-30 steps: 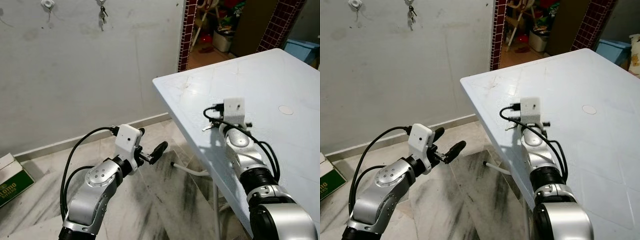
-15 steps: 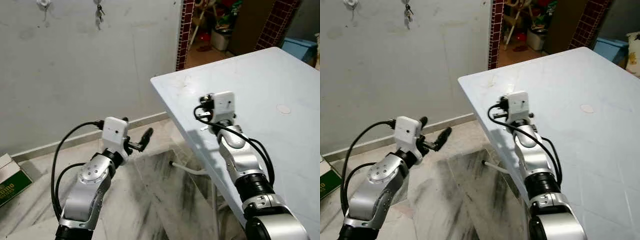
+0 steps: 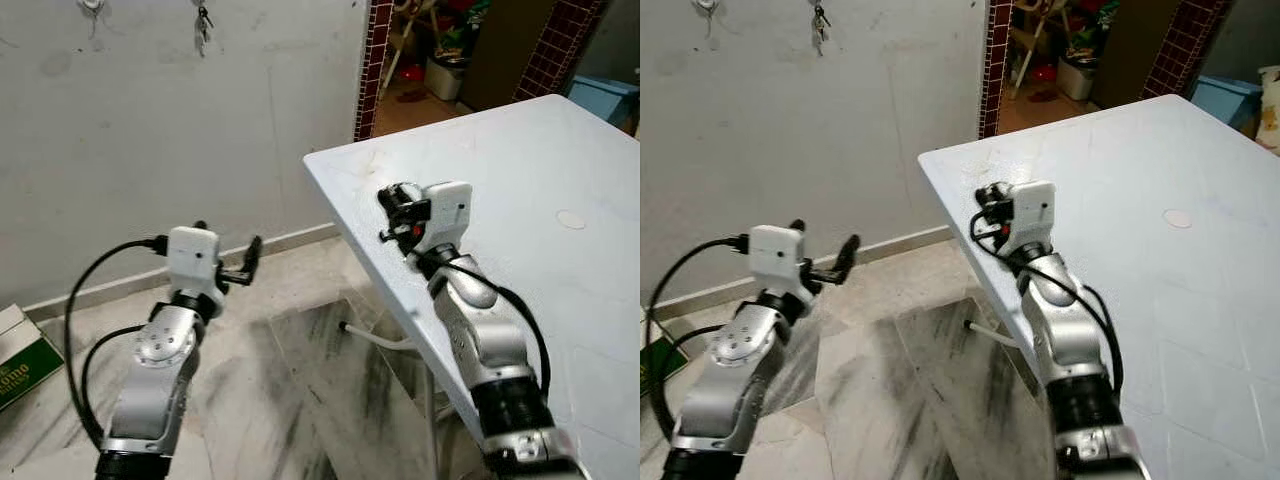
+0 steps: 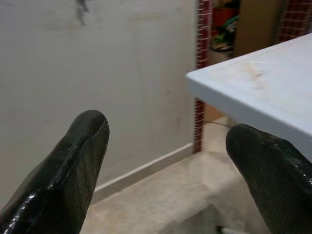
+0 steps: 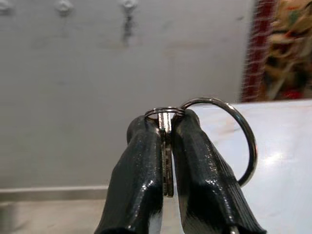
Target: Hang keys on a hook
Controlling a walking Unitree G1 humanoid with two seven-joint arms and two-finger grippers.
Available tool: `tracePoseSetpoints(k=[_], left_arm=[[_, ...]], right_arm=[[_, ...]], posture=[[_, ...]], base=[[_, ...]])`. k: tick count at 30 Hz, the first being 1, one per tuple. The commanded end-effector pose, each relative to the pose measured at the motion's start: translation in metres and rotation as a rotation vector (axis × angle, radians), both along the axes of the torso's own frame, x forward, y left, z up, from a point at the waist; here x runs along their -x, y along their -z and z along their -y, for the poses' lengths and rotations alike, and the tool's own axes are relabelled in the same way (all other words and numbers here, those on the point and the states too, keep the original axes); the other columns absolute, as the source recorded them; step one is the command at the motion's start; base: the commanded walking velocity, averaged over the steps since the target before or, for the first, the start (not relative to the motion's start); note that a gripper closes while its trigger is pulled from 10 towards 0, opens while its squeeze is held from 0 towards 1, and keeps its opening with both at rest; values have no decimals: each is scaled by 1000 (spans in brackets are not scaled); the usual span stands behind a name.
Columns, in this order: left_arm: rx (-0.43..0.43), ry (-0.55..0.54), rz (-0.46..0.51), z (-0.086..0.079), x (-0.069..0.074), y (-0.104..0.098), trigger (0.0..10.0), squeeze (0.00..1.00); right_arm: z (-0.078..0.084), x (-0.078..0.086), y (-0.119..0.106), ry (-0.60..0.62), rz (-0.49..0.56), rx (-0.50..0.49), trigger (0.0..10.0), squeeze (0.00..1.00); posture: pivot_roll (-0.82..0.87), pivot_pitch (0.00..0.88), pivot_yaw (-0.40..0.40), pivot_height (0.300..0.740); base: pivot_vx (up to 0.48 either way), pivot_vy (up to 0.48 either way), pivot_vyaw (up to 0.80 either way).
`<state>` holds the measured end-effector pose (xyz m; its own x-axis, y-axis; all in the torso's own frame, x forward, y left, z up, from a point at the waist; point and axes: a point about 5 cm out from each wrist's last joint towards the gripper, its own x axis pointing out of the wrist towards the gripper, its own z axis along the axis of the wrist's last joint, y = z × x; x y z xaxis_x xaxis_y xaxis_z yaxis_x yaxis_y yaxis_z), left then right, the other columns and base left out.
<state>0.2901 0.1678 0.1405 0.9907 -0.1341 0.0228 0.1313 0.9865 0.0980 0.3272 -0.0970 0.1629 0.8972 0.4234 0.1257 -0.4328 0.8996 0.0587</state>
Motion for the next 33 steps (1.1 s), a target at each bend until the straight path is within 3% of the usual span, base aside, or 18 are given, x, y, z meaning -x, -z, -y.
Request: tracePoseSetpoints(k=[1, 8, 25, 33], left_arm=[[3, -17, -7, -2, 1, 4, 10000, 0], [0, -47, 4, -6, 5, 3, 10000, 0], [47, -89, -17, -12, 5, 6, 10000, 0], [45, -90, -21, -11, 3, 6, 10000, 0]], right_arm=[[-13, 9, -4, -59, -5, -9, 10000, 0], [-25, 22, -5, -104, -25, -22, 10000, 0], [-19, 22, -4, -40, -47, 5, 10000, 0], [-17, 20, -1, -21, -62, 11, 10000, 0]], posture=[[59, 47, -16, 740], [62, 42, -16, 740], [71, 31, -15, 740], [66, 36, -9, 740]], base=[[0, 0, 0], [0, 0, 0], [0, 0, 0], [0, 0, 727]])
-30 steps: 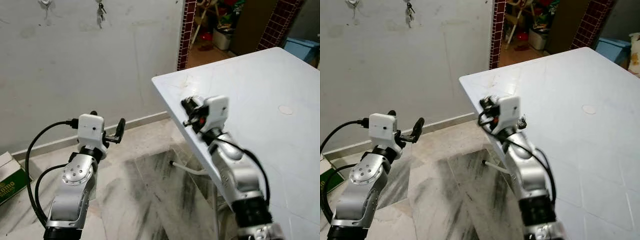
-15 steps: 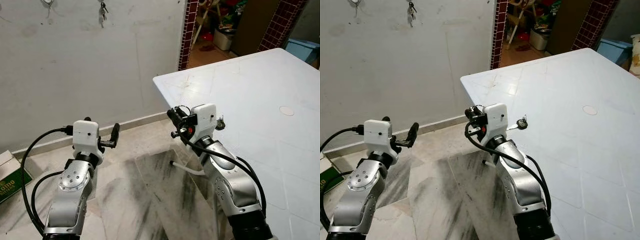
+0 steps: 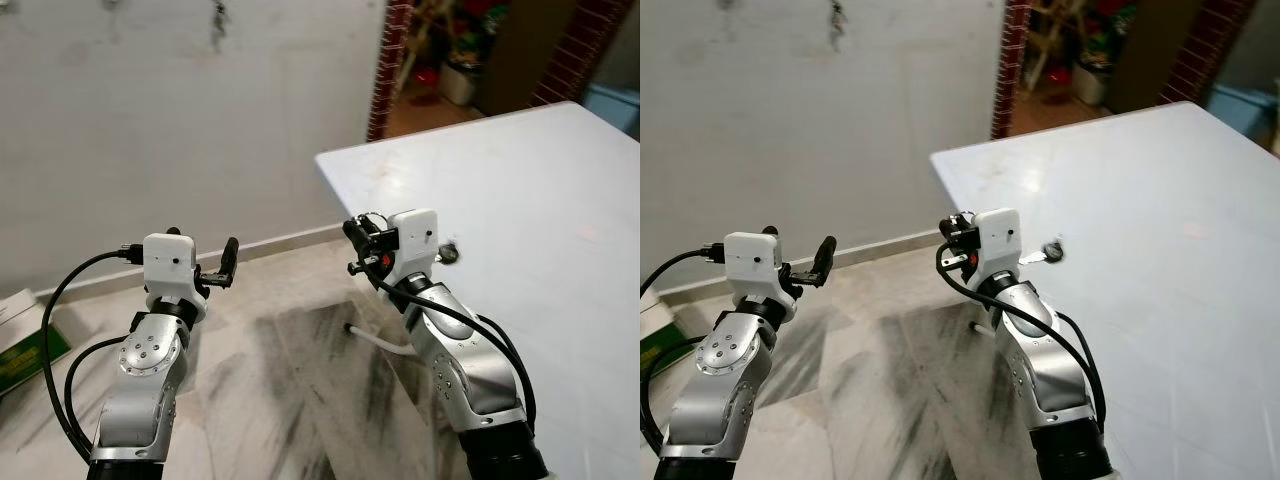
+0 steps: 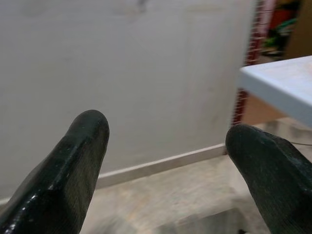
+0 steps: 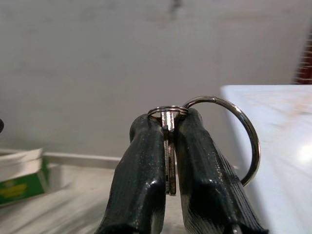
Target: Hang keys on a hook
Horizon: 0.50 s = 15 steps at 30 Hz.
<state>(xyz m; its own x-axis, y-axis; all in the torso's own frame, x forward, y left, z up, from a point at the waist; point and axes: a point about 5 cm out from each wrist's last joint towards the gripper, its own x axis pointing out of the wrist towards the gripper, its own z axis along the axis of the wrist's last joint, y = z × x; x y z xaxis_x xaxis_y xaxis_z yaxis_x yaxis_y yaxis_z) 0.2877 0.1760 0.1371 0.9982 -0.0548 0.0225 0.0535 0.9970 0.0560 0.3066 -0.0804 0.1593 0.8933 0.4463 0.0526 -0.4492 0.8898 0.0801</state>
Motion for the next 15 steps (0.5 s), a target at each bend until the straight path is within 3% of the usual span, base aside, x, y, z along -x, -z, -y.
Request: tracePoseSetpoints(k=[1, 11, 15], left_arm=[[4, -11, -16, -3, 1, 2, 10000, 0], [35, 21, -17, 1, 0, 2, 10000, 0], [45, 26, -19, -2, 0, 2, 10000, 0]], right_arm=[[-1, 0, -5, 3, 13, -2, 10000, 0], [1, -3, -4, 23, 10, 3, 10000, 0], [1, -4, -5, 30, 8, -3, 10000, 0]], posture=[[66, 36, -9, 740], [66, 36, -8, 740], [66, 34, -9, 740]], base=[[0, 0, 794], [0, 0, 726], [0, 0, 0]])
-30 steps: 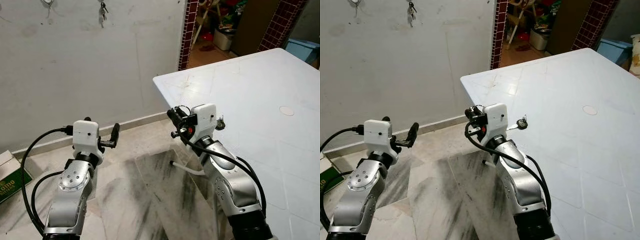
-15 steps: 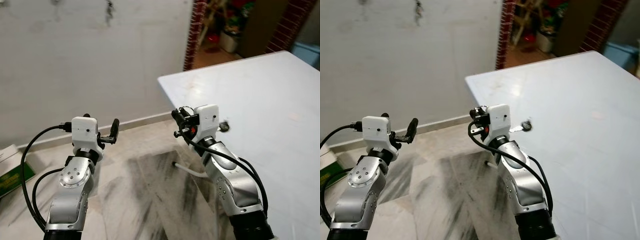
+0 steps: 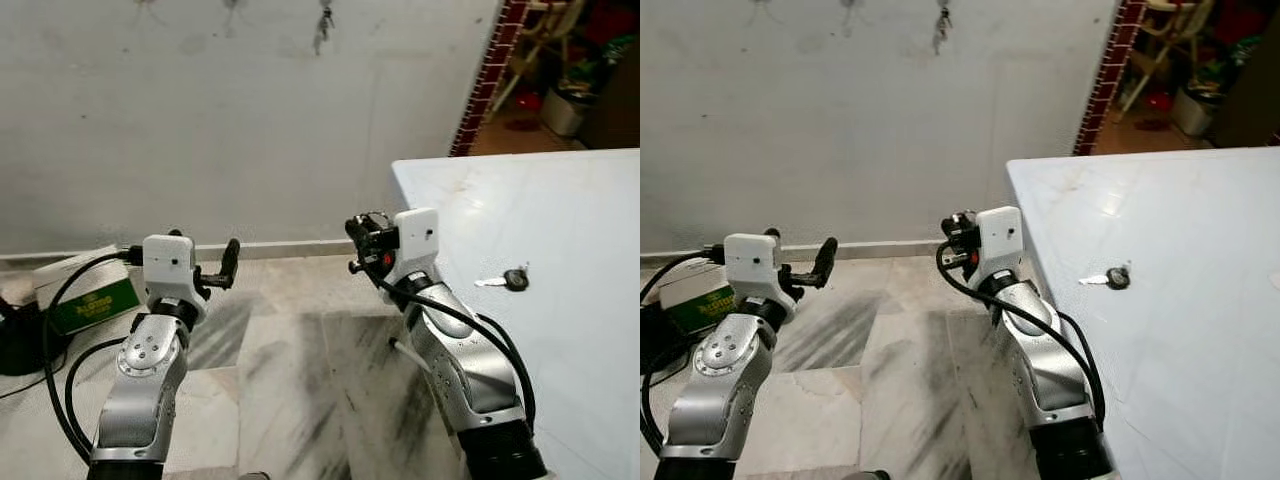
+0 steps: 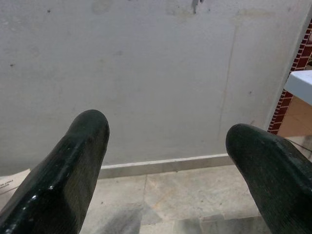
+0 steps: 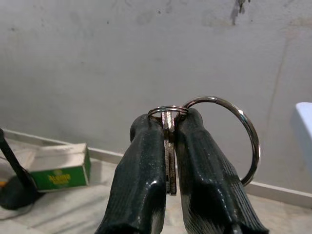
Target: Hang keys on a hook
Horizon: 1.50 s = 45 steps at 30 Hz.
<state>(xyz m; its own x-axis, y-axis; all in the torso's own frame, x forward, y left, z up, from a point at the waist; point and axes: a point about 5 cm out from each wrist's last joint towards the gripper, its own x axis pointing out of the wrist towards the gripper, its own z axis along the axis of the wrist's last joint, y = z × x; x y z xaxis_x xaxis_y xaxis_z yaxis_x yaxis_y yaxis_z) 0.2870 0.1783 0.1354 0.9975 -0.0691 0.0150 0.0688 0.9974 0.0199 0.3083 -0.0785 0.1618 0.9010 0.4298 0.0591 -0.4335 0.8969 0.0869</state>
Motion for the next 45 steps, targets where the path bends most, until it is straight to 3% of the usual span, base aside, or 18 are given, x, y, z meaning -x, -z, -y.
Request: tracePoseSetpoints(k=[1, 17, 24, 33, 45], left_arm=[[21, 10, -10, 0, 0, 1, 10000, 0], [60, 52, -9, 5, 0, 1, 10000, 0], [62, 57, -7, 6, 1, 1, 10000, 0], [66, 56, -13, 5, 5, 3, 10000, 0], [67, 53, -9, 6, 3, 3, 10000, 0]], right_arm=[[3, -2, -2, 13, 5, 6, 10000, 0], [6, -5, -2, 31, 8, 6, 10000, 0], [25, -6, 0, 147, 22, 14, 10000, 0], [38, -2, 10, 214, 11, 71, 10000, 0], [34, -7, 12, 204, 12, 85, 10000, 0]], posture=[[66, 34, -9, 740], [59, 31, -16, 740], [57, 25, -15, 740], [54, 20, -14, 740], [62, 4, -21, 740]], base=[[0, 0, 0], [138, 0, 0], [316, 0, 0], [374, 0, 0], [405, 0, 0]])
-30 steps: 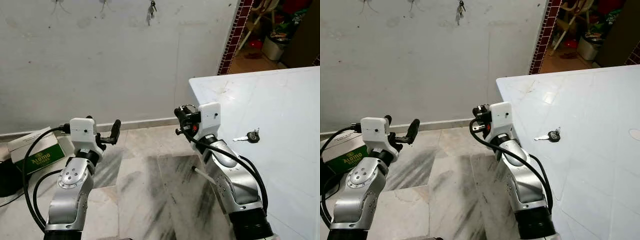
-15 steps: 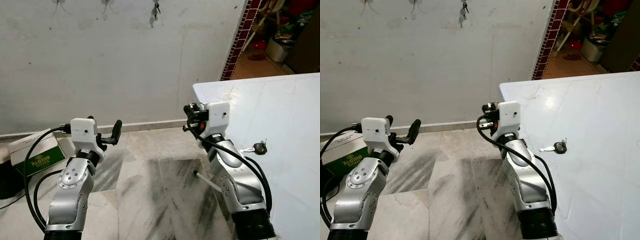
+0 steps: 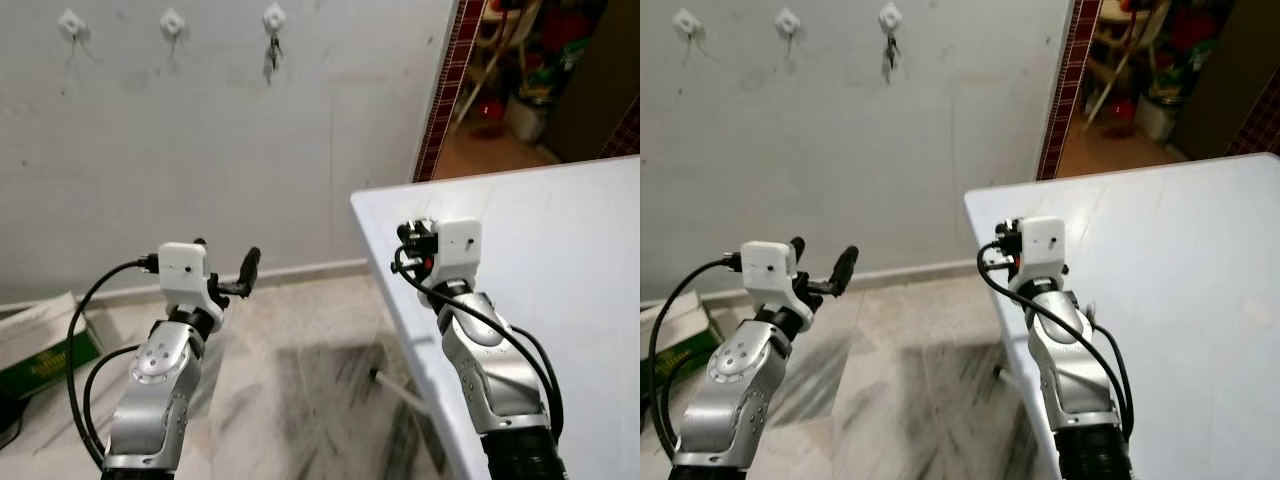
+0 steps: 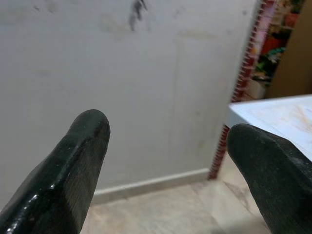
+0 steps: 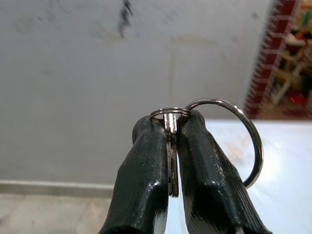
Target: Hang keys on a hook
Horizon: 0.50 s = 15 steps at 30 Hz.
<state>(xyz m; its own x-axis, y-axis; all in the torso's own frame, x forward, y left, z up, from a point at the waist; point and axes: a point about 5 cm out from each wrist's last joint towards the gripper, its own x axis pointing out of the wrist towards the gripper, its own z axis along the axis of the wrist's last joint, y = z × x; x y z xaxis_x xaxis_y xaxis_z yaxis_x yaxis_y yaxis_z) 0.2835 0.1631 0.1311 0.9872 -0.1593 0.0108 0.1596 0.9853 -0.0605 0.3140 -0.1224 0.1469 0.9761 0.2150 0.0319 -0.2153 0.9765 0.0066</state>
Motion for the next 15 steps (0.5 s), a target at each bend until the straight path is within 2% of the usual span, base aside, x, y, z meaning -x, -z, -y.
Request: tracePoseSetpoints(k=[1, 11, 15], left_arm=[[-13, -45, 1, -9, 0, -1, 10000, 0], [1, -88, -23, -10, -1, 2, 10000, 0], [-28, -78, -21, -10, -2, 2, 10000, 0]], right_arm=[[-10, -2, -2, -29, 10, 1, 10000, 0], [-11, -1, 3, -42, -1, 6, 10000, 0], [-12, -1, 4, -44, -2, 6, 10000, 0]], posture=[[62, 4, -21, 740], [66, 0, -23, 740], [67, 0, -20, 740]], base=[[360, 0, 0], [25, 0, 0], [0, 375, 0]])
